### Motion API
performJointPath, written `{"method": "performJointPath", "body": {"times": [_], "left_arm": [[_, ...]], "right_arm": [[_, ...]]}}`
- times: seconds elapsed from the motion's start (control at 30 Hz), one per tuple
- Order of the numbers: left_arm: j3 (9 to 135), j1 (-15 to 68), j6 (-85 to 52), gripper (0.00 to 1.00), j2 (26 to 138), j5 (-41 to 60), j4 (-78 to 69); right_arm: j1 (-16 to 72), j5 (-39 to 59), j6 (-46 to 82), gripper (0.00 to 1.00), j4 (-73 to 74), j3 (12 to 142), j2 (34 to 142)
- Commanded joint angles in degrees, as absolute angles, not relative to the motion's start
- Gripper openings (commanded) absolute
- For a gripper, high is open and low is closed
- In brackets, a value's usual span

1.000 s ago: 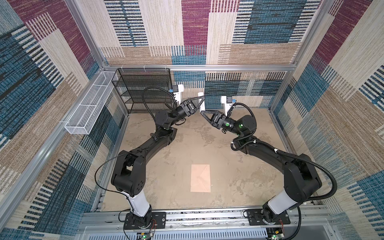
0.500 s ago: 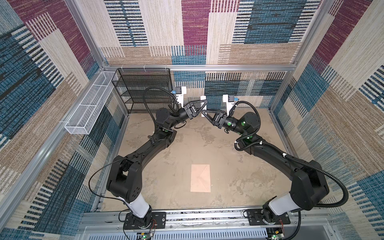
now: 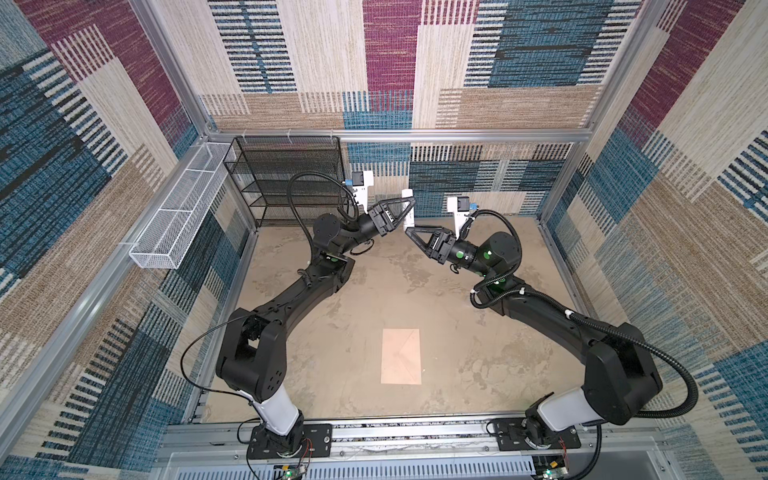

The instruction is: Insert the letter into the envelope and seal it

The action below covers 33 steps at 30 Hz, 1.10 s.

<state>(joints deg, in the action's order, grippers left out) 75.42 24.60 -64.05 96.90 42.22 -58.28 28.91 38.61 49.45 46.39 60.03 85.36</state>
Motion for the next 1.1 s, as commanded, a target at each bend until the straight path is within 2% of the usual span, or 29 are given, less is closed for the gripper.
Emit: {"method": "performJointPath", "body": {"times": [0.0, 0.3, 0.5, 0.73, 1.07], "left_arm": [[75.57, 24.54, -64.07, 0.0, 97.01, 42.36, -60.38], [74.67, 24.66, -62.27, 0.0, 96.2, 42.71, -58.55], [73.55, 25.09, -57.49, 0.0, 94.06, 42.13, -52.83], [73.53, 27.0, -49.54, 0.0, 91.44, 39.48, -43.15], [72.2, 29.66, -46.37, 0.0, 90.78, 33.68, -39.33]], "right_arm": [[28.92, 40.2, 50.27, 0.36, 49.74, 60.64, 85.23], [28.92, 39.07, 49.39, 0.27, 47.56, 62.45, 85.4], [29.0, 34.74, 45.13, 0.22, 39.64, 64.8, 83.92], [31.03, 21.0, 34.99, 0.19, 25.42, 68.86, 80.52], [39.99, -6.1, 18.72, 0.19, 12.38, 76.57, 79.71]]}}
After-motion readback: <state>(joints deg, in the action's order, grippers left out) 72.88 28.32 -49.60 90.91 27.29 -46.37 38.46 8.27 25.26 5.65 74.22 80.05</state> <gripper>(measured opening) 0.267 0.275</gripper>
